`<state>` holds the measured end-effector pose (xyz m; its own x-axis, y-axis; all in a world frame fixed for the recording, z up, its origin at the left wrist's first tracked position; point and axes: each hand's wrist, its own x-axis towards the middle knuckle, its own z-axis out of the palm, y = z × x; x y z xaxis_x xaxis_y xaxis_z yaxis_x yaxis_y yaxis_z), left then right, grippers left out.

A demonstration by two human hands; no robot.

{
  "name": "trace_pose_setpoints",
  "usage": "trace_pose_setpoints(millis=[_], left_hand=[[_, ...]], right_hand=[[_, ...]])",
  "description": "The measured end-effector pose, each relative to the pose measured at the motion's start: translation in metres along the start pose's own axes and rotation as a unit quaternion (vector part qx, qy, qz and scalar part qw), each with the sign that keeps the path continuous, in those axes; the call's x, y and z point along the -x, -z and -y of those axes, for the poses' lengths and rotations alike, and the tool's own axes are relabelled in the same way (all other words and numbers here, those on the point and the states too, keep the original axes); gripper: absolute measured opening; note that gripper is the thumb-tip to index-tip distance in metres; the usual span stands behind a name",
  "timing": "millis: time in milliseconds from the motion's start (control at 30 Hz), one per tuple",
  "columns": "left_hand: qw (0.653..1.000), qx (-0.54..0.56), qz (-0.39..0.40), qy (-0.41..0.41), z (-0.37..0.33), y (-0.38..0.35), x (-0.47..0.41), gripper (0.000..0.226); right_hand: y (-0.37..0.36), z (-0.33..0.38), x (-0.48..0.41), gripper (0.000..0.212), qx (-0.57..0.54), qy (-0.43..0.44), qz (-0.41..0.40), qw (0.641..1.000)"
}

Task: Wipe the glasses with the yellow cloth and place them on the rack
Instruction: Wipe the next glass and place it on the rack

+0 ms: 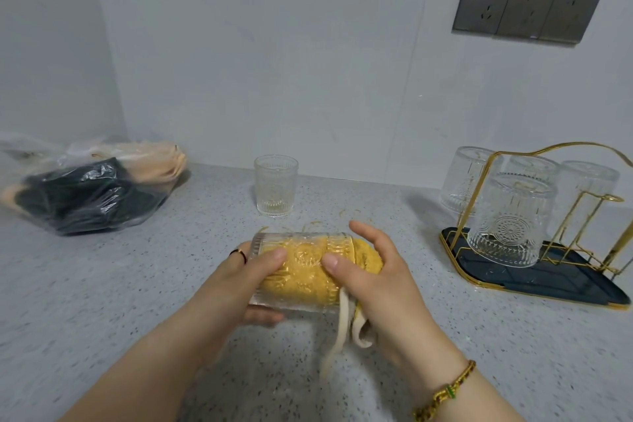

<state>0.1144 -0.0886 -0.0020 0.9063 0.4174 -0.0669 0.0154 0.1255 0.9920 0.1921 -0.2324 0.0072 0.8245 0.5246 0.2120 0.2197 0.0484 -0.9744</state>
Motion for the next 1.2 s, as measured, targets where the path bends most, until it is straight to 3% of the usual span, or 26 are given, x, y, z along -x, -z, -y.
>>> trace_pose_setpoints(millis=[100, 167, 267, 367, 433, 600, 733, 867, 967, 1100, 1200], left_hand=[[0.998, -0.001, 0.043, 0.046, -0.003, 0.004, 0.0, 0.047], [0.994, 0.036, 0.067, 0.078, -0.006, 0.003, 0.002, 0.054], [0.993, 0.085, 0.067, 0.054, -0.005, 0.001, 0.001, 0.051], [0.997, 0.072, 0.036, -0.002, -0.001, 0.002, -0.001, 0.047], [0.998, 0.047, 0.032, -0.009, -0.002, 0.002, 0.0, 0.045], [0.991, 0.12, 0.038, 0.045, -0.003, -0.001, 0.001, 0.046], [0.985, 0.173, 0.026, 0.003, -0.002, -0.001, -0.001, 0.041], [0.97, 0.241, 0.0, -0.024, -0.005, 0.001, -0.001, 0.037], [0.952, 0.299, -0.039, -0.049, -0.006, 0.002, -0.003, 0.018], [0.944, 0.315, -0.063, -0.08, -0.005, 0.001, -0.005, 0.02], [0.957, 0.274, -0.049, -0.085, 0.0, 0.0, -0.007, 0.042]], right_hand=[[0.0, 0.007, 0.004, 0.06, 0.078, 0.053, 0.038, 0.995], [0.0, 0.013, 0.007, 0.075, 0.121, 0.106, 0.074, 0.984], [-0.001, 0.013, 0.007, 0.072, 0.077, 0.111, 0.044, 0.99], [0.002, 0.009, 0.001, 0.06, -0.008, 0.036, 0.002, 0.999], [0.004, 0.008, 0.0, 0.063, -0.029, 0.007, 0.009, 1.0], [-0.001, 0.017, 0.008, 0.069, 0.077, 0.096, 0.009, 0.992], [0.0, 0.016, 0.008, 0.058, 0.059, 0.133, -0.059, 0.988], [0.007, 0.01, -0.002, 0.031, -0.077, 0.081, -0.198, 0.974], [0.01, 0.005, -0.008, 0.03, -0.201, 0.026, -0.262, 0.944], [-0.011, -0.006, -0.001, 0.034, -0.175, -0.057, -0.193, 0.964], [-0.024, -0.006, 0.008, 0.027, -0.16, -0.056, -0.142, 0.975]])
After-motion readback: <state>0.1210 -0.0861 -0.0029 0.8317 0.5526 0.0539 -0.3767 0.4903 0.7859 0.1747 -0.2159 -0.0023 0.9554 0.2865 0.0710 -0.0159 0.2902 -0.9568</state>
